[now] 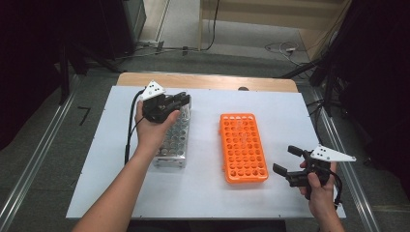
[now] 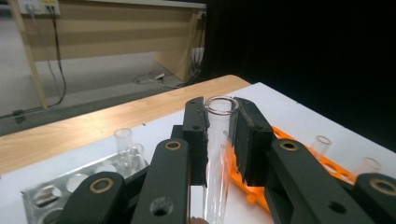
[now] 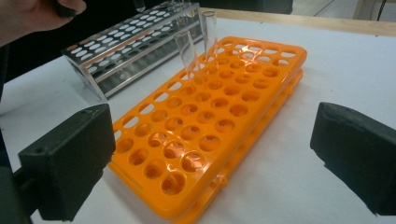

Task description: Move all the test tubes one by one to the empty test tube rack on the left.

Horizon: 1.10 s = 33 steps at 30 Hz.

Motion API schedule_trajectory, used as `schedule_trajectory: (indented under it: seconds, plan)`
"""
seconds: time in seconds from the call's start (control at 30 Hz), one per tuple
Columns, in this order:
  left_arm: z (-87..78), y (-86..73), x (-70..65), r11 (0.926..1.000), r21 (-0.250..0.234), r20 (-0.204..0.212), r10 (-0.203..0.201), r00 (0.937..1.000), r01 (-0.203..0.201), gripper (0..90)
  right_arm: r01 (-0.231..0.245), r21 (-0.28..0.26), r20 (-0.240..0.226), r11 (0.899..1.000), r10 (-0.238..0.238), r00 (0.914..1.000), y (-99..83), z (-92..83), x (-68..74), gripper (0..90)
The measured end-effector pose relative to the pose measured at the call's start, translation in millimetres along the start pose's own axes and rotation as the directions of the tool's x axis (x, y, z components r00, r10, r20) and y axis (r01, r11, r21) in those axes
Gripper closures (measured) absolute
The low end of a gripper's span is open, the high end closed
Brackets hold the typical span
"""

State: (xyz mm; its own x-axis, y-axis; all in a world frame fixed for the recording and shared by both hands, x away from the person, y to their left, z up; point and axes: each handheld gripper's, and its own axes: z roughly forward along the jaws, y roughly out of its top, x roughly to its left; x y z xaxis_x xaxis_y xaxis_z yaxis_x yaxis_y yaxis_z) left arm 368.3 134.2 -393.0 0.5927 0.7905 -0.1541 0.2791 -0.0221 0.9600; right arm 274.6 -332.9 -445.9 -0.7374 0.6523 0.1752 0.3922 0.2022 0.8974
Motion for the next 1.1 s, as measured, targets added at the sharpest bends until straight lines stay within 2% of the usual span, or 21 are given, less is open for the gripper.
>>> schedule_trajectory:
  seconds: [0.33,0.47,0.5,0.63,0.77,0.93,1.1]
  plan:
    - [17.6,-3.0,14.8,0.9998,-0.016,-0.083,0.010,0.9965,-0.011,75.6,-0.008,0.009,-0.003,1.000,0.008,1.0000,-2.2,0.5,-2.7,0.0]
    - [24.5,-6.5,20.4,0.9999,-0.016,-0.102,-0.001,0.9948,0.000,75.5,-0.008,0.007,-0.008,1.000,0.008,0.9999,-1.4,0.4,-1.4,0.0]
    - [26.7,-8.0,22.7,0.9998,-0.018,-0.098,-0.014,0.9951,0.013,75.6,-0.008,0.008,-0.009,1.000,0.008,0.9999,-1.4,0.5,-1.5,0.0]
    - [32.9,-12.5,27.9,0.9998,-0.002,-0.119,-0.018,0.9927,0.018,75.5,-0.009,0.007,-0.011,1.000,0.010,0.9999,-2.2,0.9,-2.9,0.0]
    - [36.9,-15.6,30.0,0.9996,0.010,-0.120,-0.024,0.9925,0.025,75.5,-0.012,0.004,-0.017,1.000,0.012,0.9998,-2.1,0.3,-3.4,0.0]
    - [41.7,-19.2,26.3,0.9968,0.080,-0.132,0.004,0.9912,0.007,75.5,-0.016,0.005,-0.018,1.000,0.016,0.9997,-2.5,0.5,-3.8,0.0]
    - [44.4,-22.2,21.2,0.9850,0.170,-0.150,0.057,0.9870,-0.031,75.2,-0.019,0.004,-0.018,1.000,0.019,0.9997,-2.6,0.6,-4.1,0.0]
